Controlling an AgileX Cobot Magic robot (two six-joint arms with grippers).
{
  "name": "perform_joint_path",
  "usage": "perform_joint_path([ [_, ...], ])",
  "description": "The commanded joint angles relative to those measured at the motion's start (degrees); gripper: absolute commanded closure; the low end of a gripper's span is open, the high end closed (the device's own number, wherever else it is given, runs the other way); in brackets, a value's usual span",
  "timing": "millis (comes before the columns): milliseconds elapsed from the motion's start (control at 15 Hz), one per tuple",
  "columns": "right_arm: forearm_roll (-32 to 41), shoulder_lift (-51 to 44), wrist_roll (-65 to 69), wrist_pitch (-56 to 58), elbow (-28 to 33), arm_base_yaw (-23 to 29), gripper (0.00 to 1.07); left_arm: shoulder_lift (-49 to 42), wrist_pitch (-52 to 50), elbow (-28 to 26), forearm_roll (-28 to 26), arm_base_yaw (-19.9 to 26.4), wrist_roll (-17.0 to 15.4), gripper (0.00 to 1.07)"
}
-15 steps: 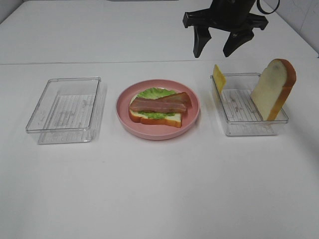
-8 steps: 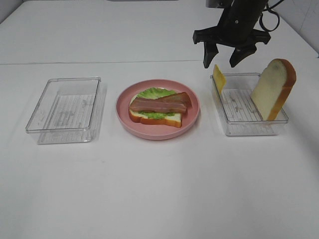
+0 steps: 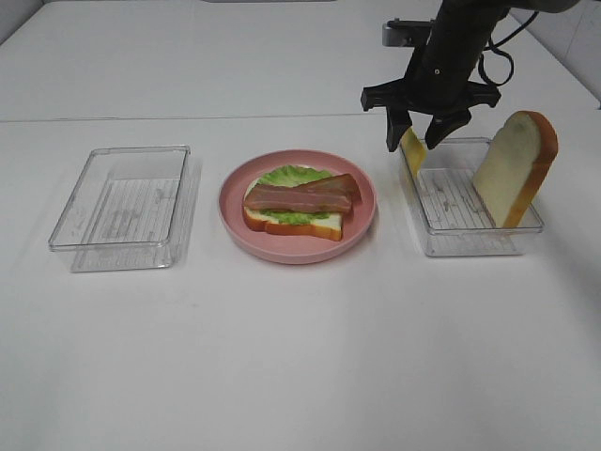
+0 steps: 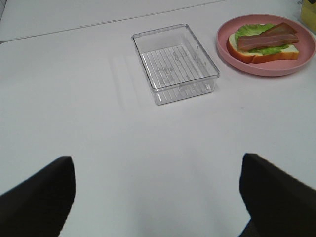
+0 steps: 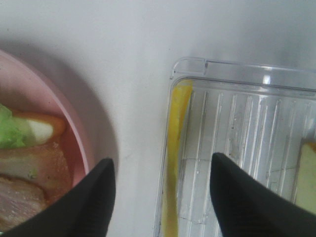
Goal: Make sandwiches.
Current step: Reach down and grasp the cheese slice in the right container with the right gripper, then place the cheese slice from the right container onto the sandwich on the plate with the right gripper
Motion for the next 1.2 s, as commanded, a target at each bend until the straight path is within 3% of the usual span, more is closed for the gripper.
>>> perform_joint_path([
  [67,-0.5,0.2,-0.6,-0.6,0.0,-0.1,0.87,0.1,-0.5,0.1,0.1,0.0,-0.1,0.21],
  [200,-0.4,0.2,-0.6,-0.1,0.0,-0.1,1.06,0.1,-0.5,0.1,0.1,0.0,-0.1,0.21],
  [400,-0.6,0.2,-0.6,0.5,-0.9,-0.1,1.07,0.1,-0.5,0.1,0.1,0.0,-0.1,0.21],
  [733,0.7,-0.6,-0.5,8.1,-8.6,0.0,1.07,0.1,-0.5,0.1,0.1,0.0,-0.1,0.21],
  [933,6.3,-3.7,-1.3,9.1,-9.1,0.0,1.07,0.1,-0.5,0.1,0.1,0.0,-0.1,0.21],
  [1200,19.4,-5.0,-6.3,10.9,-9.1,0.1,1.07,0.1,-0.5,0.1,0.1,0.0,-0.1,0.21],
])
